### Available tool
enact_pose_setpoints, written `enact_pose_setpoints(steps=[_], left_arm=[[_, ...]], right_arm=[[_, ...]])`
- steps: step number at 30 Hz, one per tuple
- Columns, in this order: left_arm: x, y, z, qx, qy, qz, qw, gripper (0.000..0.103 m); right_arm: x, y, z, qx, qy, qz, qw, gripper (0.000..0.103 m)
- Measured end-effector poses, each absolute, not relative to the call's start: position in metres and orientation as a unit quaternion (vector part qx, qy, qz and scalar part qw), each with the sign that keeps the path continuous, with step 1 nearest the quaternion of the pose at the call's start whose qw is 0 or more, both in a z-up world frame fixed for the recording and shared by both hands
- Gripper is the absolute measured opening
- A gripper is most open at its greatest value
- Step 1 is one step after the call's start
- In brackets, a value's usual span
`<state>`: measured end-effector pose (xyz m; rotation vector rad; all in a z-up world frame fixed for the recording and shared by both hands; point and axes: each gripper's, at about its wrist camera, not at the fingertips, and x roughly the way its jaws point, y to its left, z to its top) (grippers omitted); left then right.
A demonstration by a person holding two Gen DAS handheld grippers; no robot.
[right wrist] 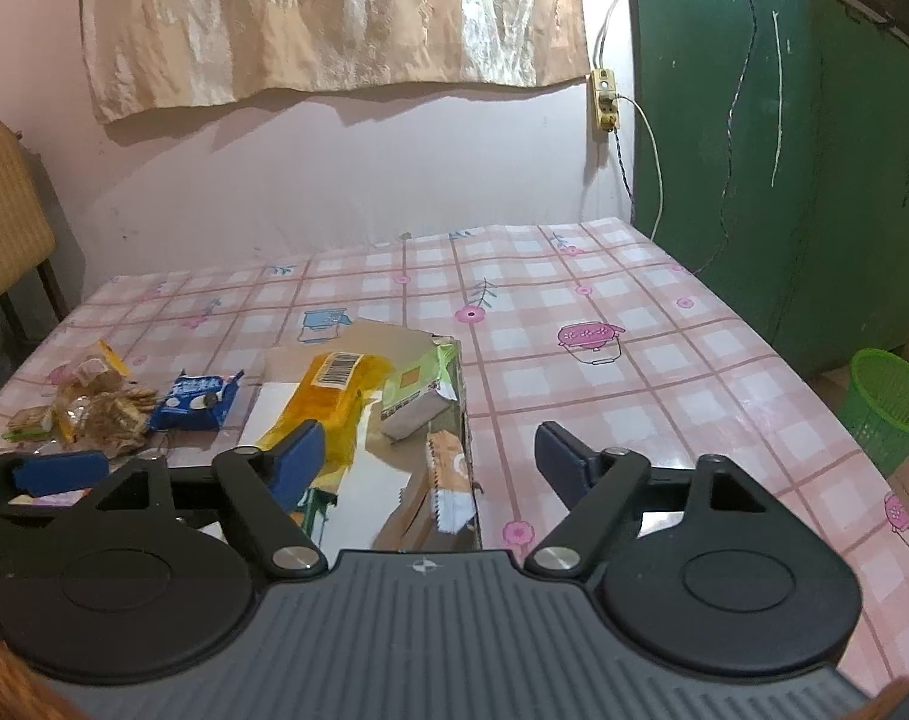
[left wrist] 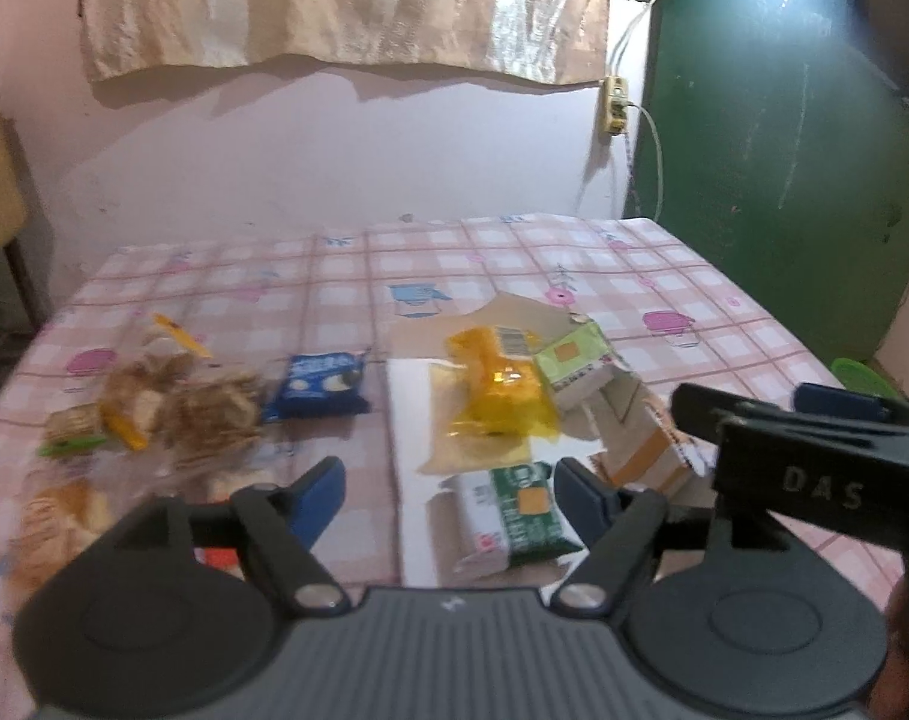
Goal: Organize snacks
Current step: 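Lower both items into the white box and open both tools, then withdraw both tools from the white box, then grasp the yellow snack bar with the left tool while the right tool grasps the red-label bread bag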
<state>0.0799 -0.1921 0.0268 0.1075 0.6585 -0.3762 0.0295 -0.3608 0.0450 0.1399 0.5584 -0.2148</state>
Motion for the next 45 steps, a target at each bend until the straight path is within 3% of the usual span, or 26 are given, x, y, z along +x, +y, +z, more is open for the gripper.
enact_pose_setpoints(steps=[45], left_arm=[[0.022, -0.060, 0.043, 0.026, 0.303, -0.067, 0.950, 0.081]], right_arm=[[0.004, -0.271, 0.053, 0.019, 0.279, 0.017, 0.960, 0.103]])
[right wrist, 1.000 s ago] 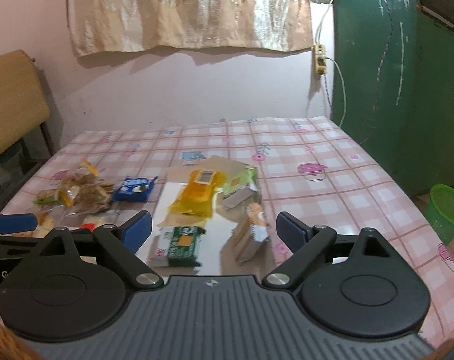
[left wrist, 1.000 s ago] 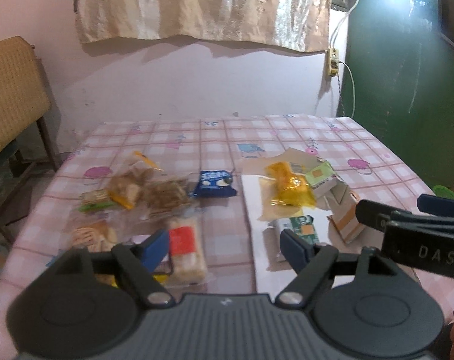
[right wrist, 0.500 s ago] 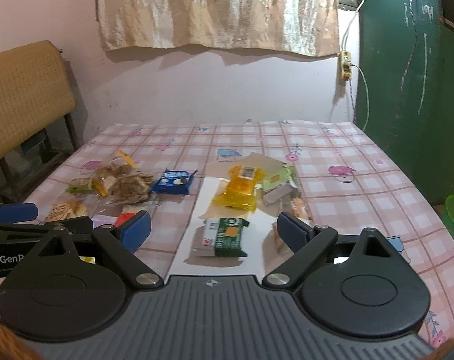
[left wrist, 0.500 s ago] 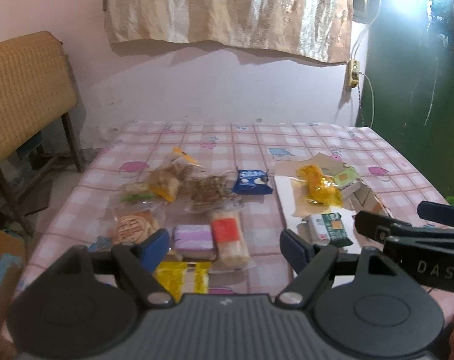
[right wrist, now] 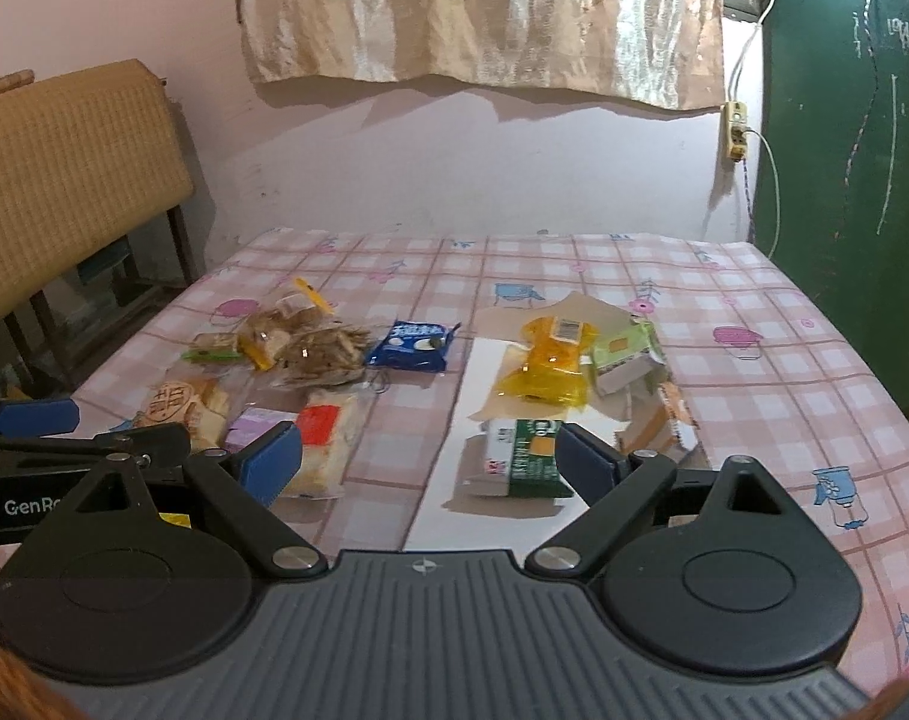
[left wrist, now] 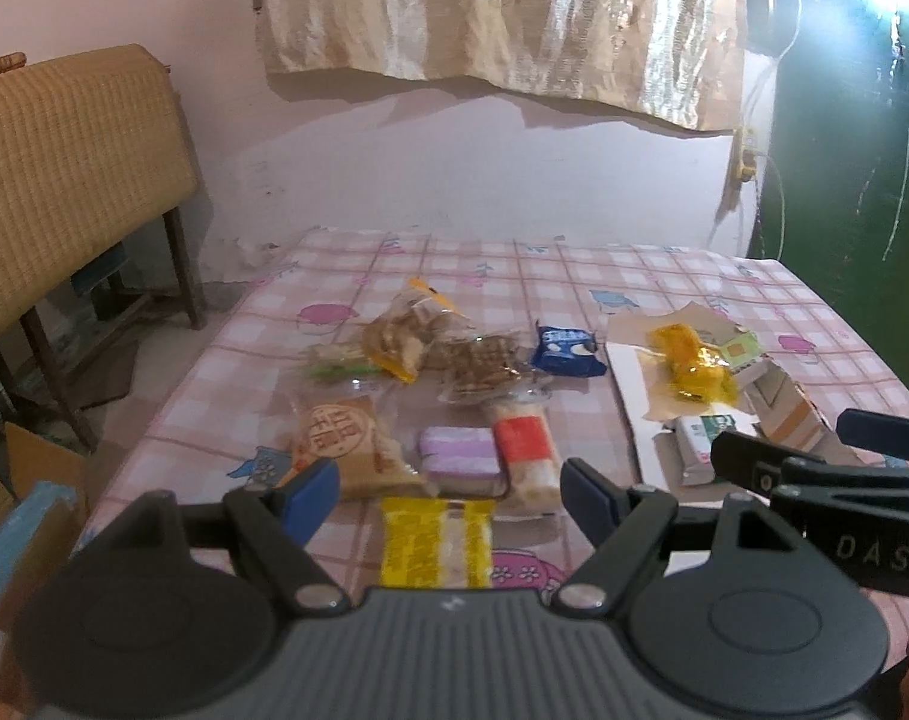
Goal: Organize snacks
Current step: 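Grasp the yellow snack bar with the left tool while the right tool grasps the red-label bread bag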
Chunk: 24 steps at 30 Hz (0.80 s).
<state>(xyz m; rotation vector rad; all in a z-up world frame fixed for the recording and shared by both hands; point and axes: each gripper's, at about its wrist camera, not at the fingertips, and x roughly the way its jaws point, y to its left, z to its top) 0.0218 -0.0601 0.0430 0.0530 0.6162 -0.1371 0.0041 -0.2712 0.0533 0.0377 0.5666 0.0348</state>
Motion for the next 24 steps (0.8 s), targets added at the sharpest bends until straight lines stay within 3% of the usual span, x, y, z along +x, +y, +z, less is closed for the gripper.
enact_pose_setpoints(steps=[24], left_arm=[[0.027, -0.029, 0.017, 0.001, 0.323, -0.059, 0.945, 0.080]], right_arm=[[0.019, -0.250, 0.027, 0.012, 0.301, 0.055, 0.952, 0.103]])
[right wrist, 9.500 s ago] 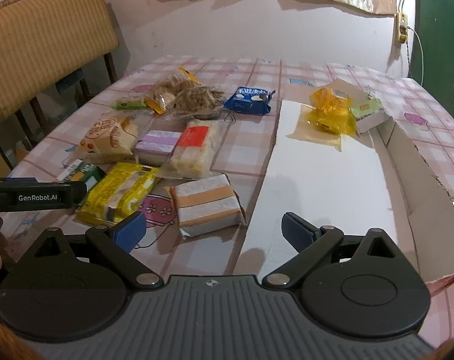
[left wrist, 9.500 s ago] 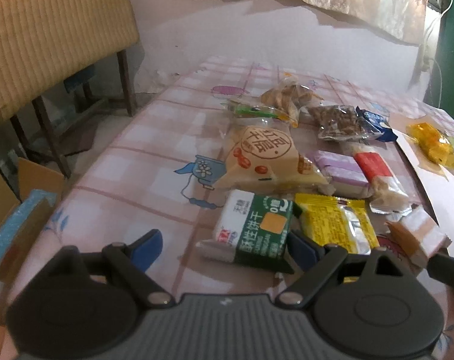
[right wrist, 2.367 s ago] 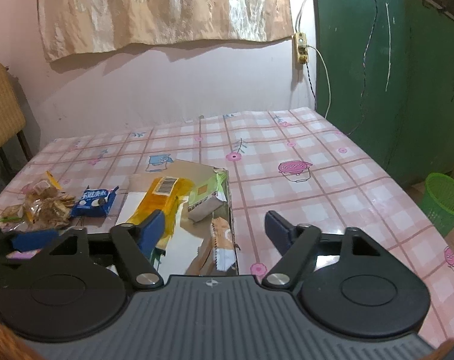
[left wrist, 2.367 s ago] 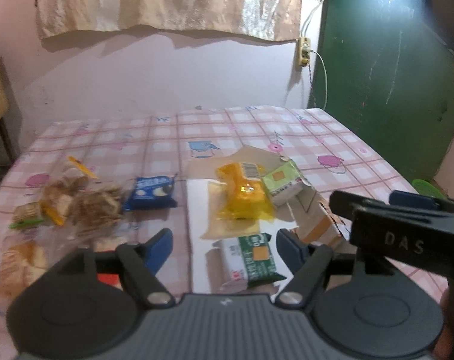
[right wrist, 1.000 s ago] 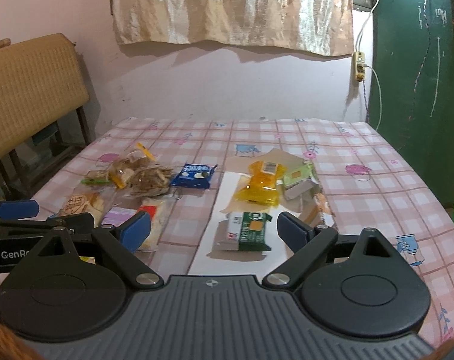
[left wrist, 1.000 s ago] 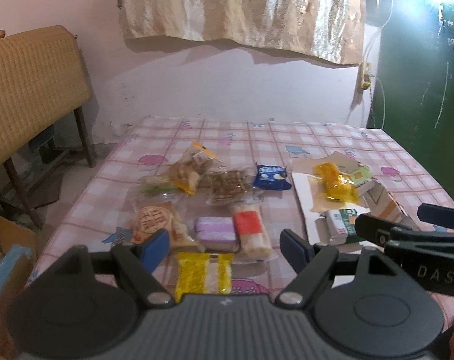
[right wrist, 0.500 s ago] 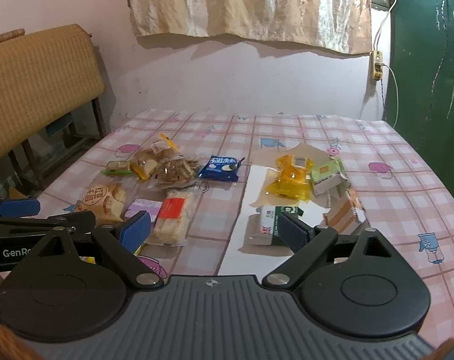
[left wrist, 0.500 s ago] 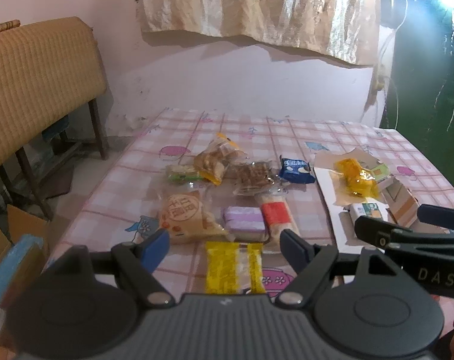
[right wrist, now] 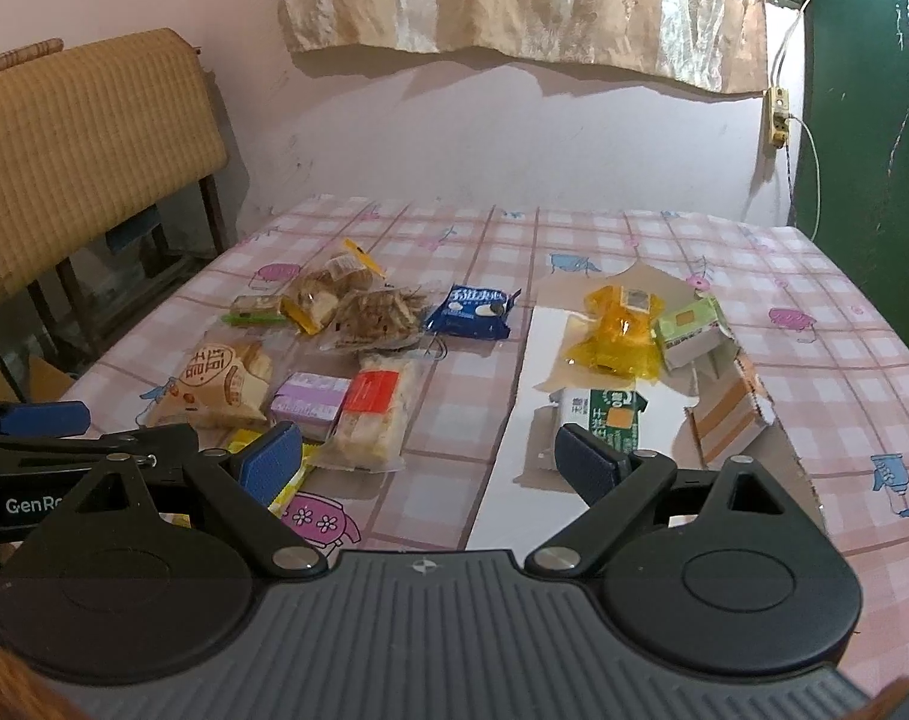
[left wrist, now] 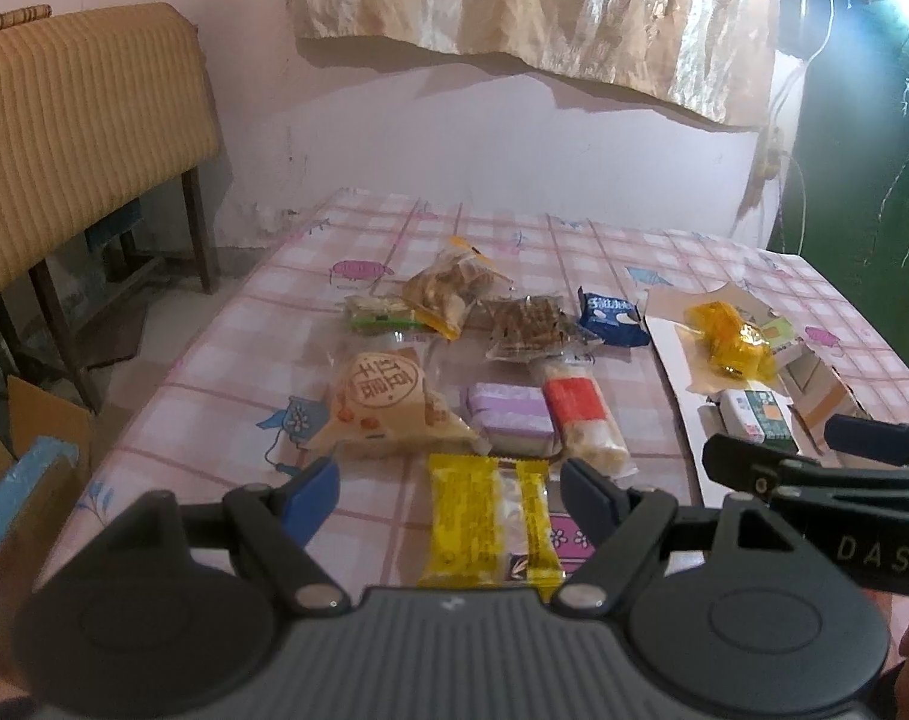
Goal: Organize snacks
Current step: 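Grasp the yellow snack bar with the left tool while the right tool grasps the red-label bread bag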
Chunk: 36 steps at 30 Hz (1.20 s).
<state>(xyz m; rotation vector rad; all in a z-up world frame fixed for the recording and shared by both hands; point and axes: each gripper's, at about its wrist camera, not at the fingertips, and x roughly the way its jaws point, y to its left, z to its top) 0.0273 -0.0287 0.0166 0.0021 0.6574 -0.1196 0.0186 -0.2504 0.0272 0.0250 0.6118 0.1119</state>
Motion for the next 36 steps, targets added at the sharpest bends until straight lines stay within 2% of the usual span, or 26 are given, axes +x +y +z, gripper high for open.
enact_pose_setpoints(steps=[19, 22, 24, 26, 36], left_arm=[[0.063, -0.050, -0.042, 0.034, 0.379, -0.084, 0.921, 0.083], [0.069, -0.054, -0.050, 0.046, 0.377, -0.086, 0.921, 0.075], [0.072, -0.055, -0.050, 0.047, 0.370, -0.095, 0.923, 0.060], [0.075, -0.054, -0.049, 0.049, 0.369, -0.093, 0.924, 0.056], [0.081, -0.032, -0.046, 0.021, 0.363, -0.073, 0.929, 0.055]], right_arm=[[0.034, -0.264, 0.001, 0.030, 0.331, 0.046, 0.942, 0.103], [0.041, -0.264, -0.002, 0.030, 0.337, 0.045, 0.940, 0.103], [0.047, -0.263, -0.004, 0.030, 0.341, 0.050, 0.938, 0.103], [0.055, -0.259, -0.005, 0.026, 0.346, 0.054, 0.936, 0.103], [0.120, -0.226, -0.022, 0.007, 0.392, 0.074, 0.917, 0.101]])
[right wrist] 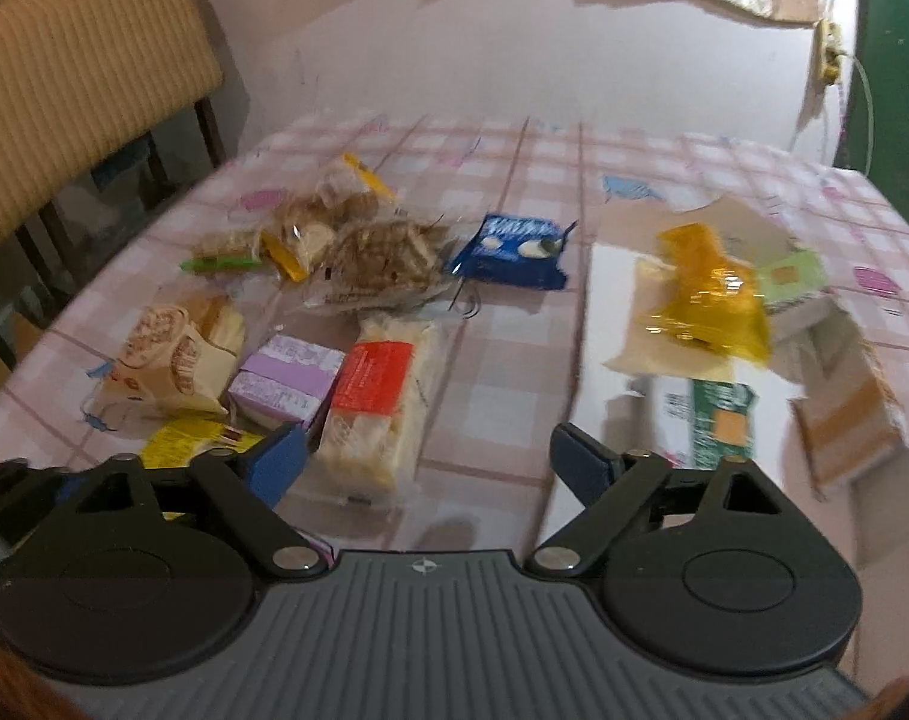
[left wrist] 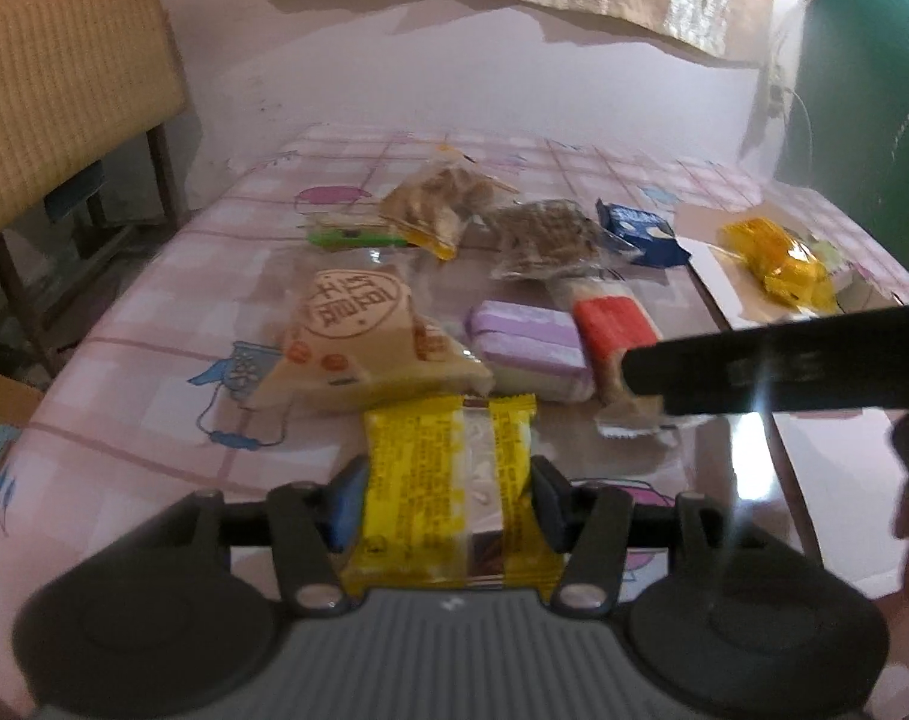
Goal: Organize snacks
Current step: 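Grasp the yellow snack bar with the left tool while the right tool grasps the red-label bread bag, then carry the yellow bar and bread bag toward the white box with both tools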
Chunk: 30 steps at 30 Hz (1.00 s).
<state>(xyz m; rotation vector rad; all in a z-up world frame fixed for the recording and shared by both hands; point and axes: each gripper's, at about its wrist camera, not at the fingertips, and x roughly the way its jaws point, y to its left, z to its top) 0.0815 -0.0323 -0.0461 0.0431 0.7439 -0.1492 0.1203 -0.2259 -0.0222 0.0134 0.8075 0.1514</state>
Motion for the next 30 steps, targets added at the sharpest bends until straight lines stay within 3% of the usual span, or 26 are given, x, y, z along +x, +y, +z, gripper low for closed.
enact_pose_setpoints(steps=[7, 8, 9, 10, 30], left_arm=[[0.083, -0.027, -0.044, 0.008, 0.358, -0.069, 0.931, 0.055], [0.083, -0.028, -0.044, 0.008, 0.357, -0.070, 0.932, 0.055], [0.083, -0.028, -0.044, 0.007, 0.356, -0.070, 0.932, 0.055], [0.083, -0.028, -0.044, 0.006, 0.356, -0.070, 0.932, 0.055], [0.051, -0.042, -0.008, 0.013, 0.317, -0.068, 0.946, 0.055]], right_arm=[[0.158, -0.211, -0.042, -0.001, 0.429, 0.071, 0.900, 0.084], [0.161, -0.211, -0.043, -0.002, 0.428, 0.070, 0.901, 0.076], [0.163, -0.209, -0.043, -0.007, 0.424, 0.069, 0.903, 0.055], [0.164, -0.207, -0.043, -0.013, 0.420, 0.071, 0.905, 0.043], [0.070, -0.237, -0.009, 0.026, 0.377, 0.065, 0.924, 0.043]])
